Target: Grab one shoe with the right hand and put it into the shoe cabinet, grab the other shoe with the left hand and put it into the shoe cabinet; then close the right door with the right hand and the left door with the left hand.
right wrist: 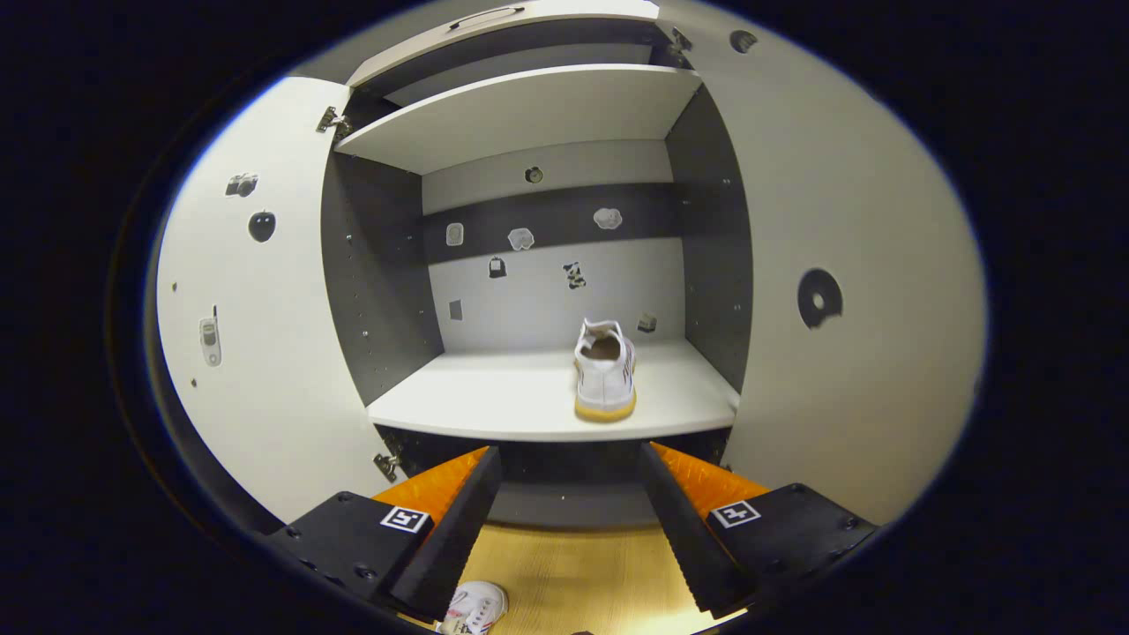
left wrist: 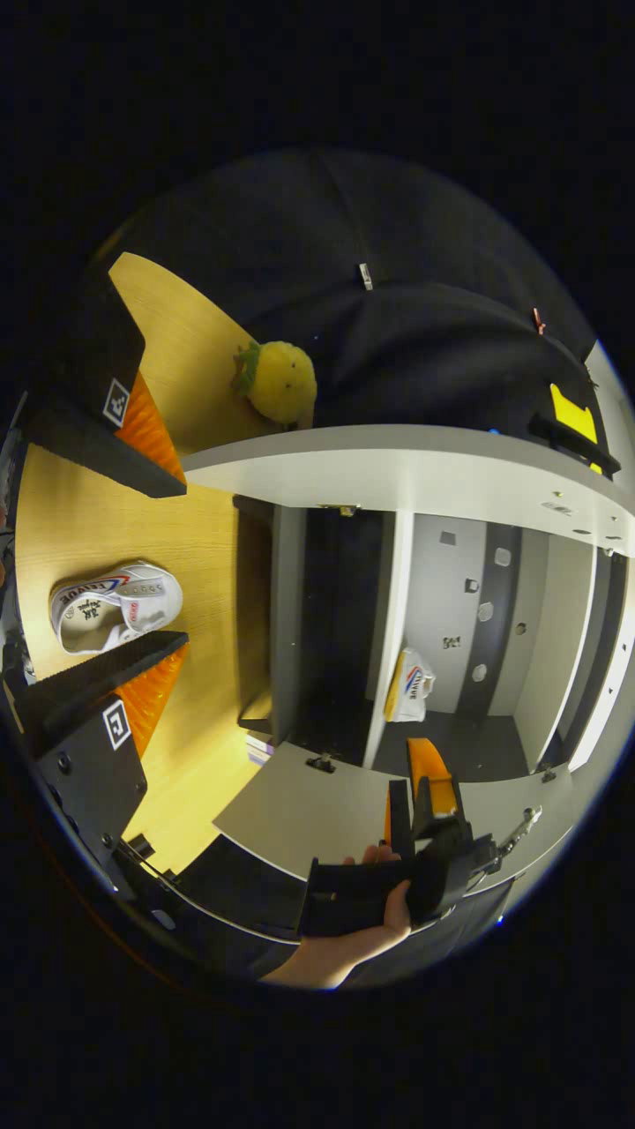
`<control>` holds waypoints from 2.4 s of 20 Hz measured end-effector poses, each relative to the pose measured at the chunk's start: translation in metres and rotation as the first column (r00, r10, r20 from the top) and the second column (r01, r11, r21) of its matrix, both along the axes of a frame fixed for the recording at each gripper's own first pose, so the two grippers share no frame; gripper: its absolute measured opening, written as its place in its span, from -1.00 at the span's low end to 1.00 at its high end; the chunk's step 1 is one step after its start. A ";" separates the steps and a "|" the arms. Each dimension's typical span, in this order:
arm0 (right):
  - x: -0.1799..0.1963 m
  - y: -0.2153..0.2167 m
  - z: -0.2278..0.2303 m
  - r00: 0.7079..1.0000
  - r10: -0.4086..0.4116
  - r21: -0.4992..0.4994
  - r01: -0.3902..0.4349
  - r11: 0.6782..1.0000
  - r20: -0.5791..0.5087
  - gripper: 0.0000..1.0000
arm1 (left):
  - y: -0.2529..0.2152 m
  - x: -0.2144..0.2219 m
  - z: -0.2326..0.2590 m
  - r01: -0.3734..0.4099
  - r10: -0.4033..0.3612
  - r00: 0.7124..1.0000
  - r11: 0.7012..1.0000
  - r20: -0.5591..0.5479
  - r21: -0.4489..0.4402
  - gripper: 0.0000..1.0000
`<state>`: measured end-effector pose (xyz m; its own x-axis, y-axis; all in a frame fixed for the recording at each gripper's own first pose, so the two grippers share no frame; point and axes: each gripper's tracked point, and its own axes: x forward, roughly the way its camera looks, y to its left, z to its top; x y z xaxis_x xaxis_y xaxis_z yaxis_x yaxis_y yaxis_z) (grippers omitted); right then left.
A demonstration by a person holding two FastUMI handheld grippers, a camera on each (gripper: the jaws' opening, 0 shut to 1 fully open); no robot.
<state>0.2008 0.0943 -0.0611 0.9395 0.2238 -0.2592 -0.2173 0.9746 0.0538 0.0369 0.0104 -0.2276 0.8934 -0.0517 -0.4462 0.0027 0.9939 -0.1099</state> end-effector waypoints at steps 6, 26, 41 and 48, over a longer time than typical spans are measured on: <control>-0.082 -0.040 -0.097 0.982 -0.098 -0.070 0.087 0.994 -0.164 0.99 | -0.018 -0.013 -0.090 0.132 -0.129 0.975 0.991 -0.183 0.007 0.91; -0.194 -0.114 -0.115 0.940 -0.285 -0.178 0.253 0.951 -0.190 1.00 | -0.033 0.068 -0.184 0.206 -0.147 0.938 0.965 -0.313 0.163 -0.26; -0.206 -0.144 -0.086 0.950 -0.282 -0.175 0.257 0.950 -0.134 0.98 | -0.031 0.075 -0.100 0.085 -0.062 0.965 0.993 -0.254 0.079 -0.88; -0.197 -0.134 -0.053 0.973 -0.222 -0.131 0.214 0.968 -0.054 0.97 | -0.043 0.087 0.034 0.112 -0.104 0.991 0.989 -0.090 0.095 -0.88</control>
<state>0.0033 -0.0393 -0.1146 0.9415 -0.0222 -0.3363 0.0014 0.9981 -0.0622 0.1239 -0.0324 -0.1941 0.8438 -0.0973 -0.5278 0.1055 0.9943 -0.0146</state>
